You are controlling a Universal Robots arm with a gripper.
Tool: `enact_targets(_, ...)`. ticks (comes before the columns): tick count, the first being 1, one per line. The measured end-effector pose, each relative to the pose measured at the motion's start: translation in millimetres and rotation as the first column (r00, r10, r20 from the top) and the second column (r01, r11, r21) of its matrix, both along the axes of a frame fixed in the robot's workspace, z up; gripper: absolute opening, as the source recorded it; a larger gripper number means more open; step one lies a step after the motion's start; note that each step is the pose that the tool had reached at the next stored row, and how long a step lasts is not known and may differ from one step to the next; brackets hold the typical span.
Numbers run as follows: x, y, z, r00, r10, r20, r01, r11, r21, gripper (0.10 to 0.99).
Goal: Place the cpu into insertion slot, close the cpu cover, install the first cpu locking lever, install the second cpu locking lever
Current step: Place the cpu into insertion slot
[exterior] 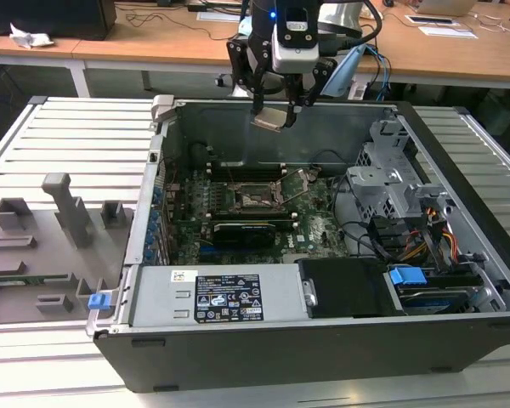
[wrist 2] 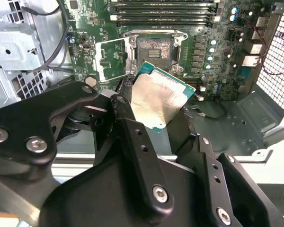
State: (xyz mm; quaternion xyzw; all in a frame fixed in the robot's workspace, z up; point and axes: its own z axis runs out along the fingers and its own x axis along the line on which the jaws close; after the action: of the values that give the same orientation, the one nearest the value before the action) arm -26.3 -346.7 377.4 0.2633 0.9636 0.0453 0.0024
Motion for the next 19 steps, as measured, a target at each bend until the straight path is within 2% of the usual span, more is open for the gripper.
enact_targets(9, 0.0, 0.0, -0.1, 0.9975, -0.07, 0.0, 0.07, 0.9975, 0.0, 0.537)
enact_targets(19, 0.0, 0.0, -0.2, 0.9882, -0.153, 0.0, 0.153, 0.9882, 0.0, 0.537)
